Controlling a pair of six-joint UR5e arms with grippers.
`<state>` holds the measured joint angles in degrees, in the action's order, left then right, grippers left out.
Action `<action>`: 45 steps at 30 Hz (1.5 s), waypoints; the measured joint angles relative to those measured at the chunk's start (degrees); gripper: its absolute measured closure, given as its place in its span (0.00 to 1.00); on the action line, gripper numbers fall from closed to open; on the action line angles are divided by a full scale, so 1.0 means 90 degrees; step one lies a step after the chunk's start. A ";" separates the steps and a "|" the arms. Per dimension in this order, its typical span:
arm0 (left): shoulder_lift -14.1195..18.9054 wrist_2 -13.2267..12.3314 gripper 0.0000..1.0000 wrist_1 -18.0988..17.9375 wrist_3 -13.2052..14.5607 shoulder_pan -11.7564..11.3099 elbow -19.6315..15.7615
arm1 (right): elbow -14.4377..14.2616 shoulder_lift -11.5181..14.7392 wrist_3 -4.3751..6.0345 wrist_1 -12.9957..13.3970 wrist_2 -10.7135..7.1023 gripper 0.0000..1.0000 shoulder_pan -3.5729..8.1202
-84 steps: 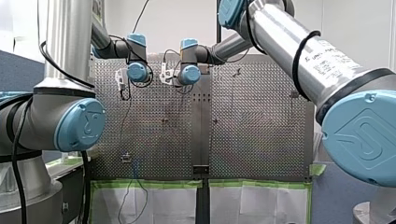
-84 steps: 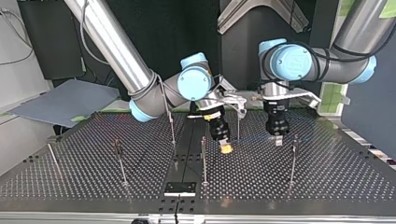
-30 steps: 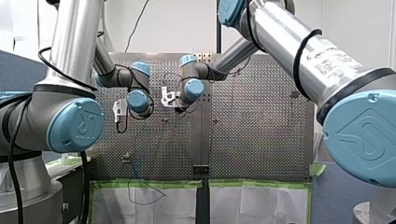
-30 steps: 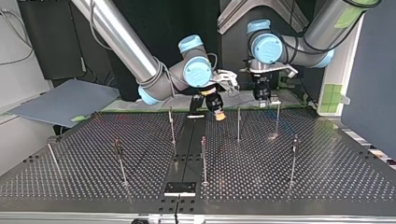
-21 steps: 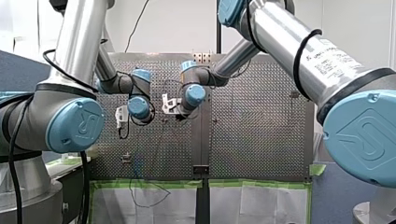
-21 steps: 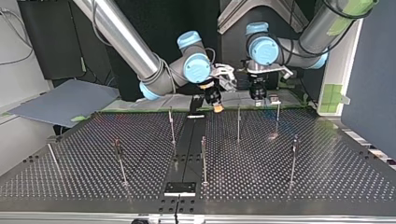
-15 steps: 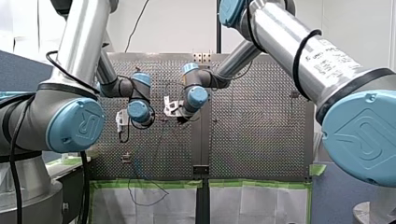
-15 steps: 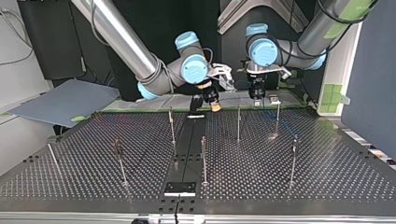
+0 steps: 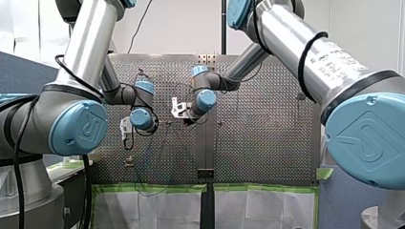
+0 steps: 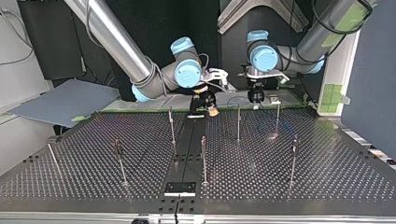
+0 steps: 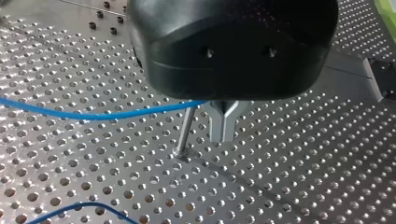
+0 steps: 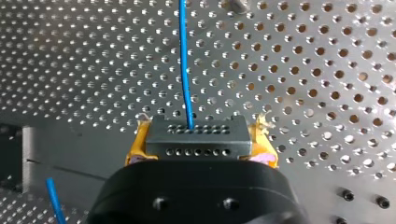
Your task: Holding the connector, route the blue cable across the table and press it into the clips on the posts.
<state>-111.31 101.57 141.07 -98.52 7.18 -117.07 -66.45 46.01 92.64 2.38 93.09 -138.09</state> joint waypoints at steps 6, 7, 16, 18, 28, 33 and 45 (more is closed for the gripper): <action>-0.0006 -0.0165 1.00 -0.0057 -0.0015 -0.0090 0.0059 | -0.0003 -0.0004 0.0071 0.0150 -0.0117 1.00 0.0056; -0.0006 -0.0192 1.00 -0.0061 -0.0016 -0.0102 0.0064 | -0.0003 -0.0009 0.0075 0.0160 -0.0126 1.00 0.0065; -0.0011 -0.0427 1.00 -0.0086 -0.0082 -0.0143 0.0085 | -0.0004 -0.0078 0.0080 0.0166 -0.0158 1.00 0.0093; -0.0014 -0.0465 1.00 -0.0106 -0.0109 -0.0147 0.0091 | -0.0003 -0.0087 0.0086 0.0165 -0.0158 1.00 0.0100; -0.0277 -0.0589 1.00 -0.0077 -0.0256 -0.0196 0.0391 | -0.0004 -0.0113 0.0172 0.0174 -0.0158 1.00 0.0167; -0.0548 -0.0552 1.00 -0.0072 -0.0349 -0.0285 0.0664 | -0.0001 -0.0118 0.0191 0.0182 -0.0150 1.00 0.0244; -0.0743 -0.0701 1.00 -0.0083 -0.0353 -0.0538 0.1134 | 0.0003 -0.0126 0.0226 0.0296 -0.0211 1.00 0.0510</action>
<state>-118.00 95.26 140.33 -101.70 2.34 -106.86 -66.42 44.88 94.67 5.04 91.20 -133.50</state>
